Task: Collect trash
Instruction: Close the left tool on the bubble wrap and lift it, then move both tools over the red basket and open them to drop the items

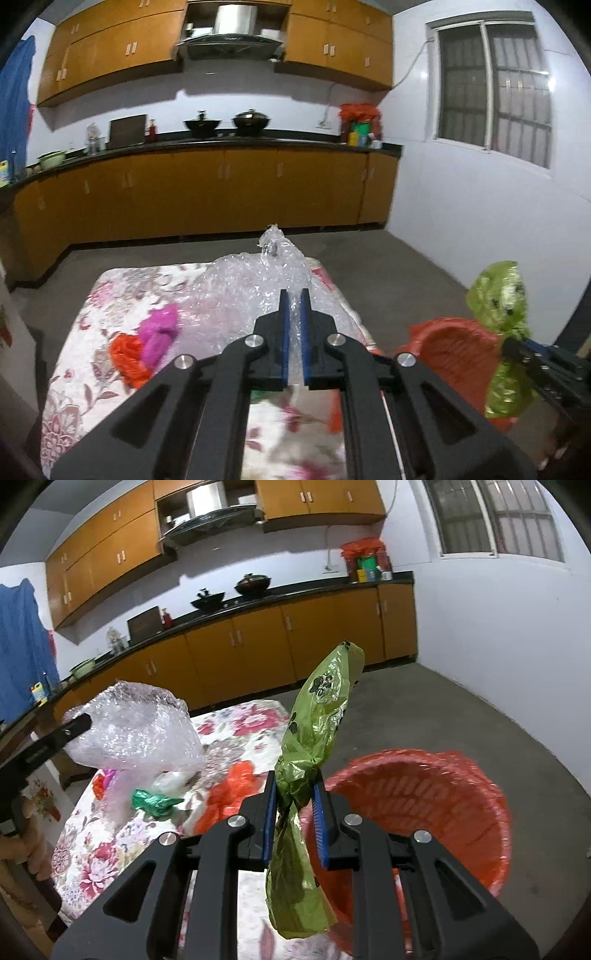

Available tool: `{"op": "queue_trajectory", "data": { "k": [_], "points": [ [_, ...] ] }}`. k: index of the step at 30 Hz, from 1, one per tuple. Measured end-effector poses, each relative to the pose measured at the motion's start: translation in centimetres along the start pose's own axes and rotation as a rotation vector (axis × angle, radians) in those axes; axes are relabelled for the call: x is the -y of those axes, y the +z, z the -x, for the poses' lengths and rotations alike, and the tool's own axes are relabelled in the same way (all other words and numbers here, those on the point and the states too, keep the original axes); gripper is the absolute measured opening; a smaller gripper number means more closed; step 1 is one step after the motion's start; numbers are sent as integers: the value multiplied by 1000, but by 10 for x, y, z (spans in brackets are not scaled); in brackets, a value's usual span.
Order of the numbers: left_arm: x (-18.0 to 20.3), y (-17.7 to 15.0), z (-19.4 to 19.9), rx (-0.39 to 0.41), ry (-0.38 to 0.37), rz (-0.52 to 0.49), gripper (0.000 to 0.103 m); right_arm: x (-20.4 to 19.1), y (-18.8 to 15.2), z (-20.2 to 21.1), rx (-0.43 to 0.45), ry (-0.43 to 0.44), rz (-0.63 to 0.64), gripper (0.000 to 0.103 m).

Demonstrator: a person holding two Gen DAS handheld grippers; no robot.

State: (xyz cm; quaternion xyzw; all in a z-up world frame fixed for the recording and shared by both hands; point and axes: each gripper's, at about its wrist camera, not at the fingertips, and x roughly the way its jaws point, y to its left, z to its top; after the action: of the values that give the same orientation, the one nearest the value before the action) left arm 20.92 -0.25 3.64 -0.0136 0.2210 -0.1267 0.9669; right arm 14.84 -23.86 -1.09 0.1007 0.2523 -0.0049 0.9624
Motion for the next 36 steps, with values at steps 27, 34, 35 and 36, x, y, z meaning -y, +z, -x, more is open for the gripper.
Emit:
{"op": "queue_trajectory", "data": {
  "k": [27,34,35,36],
  "points": [
    [157,-39,-21,-92,-304,-59,7,98,1,30,-5,-123,-160,19],
    [174,-50,-37,-129,-326,-77,7,104,2,23,-11,-128,-164,19],
    [175,-51,-40,-135,-328,-79,7,105,3,22,-11,-128,-164,19],
    [177,-53,-42,-142,-330,-80,7,105,3,22,-12,-127,-166,19]
  ]
}}
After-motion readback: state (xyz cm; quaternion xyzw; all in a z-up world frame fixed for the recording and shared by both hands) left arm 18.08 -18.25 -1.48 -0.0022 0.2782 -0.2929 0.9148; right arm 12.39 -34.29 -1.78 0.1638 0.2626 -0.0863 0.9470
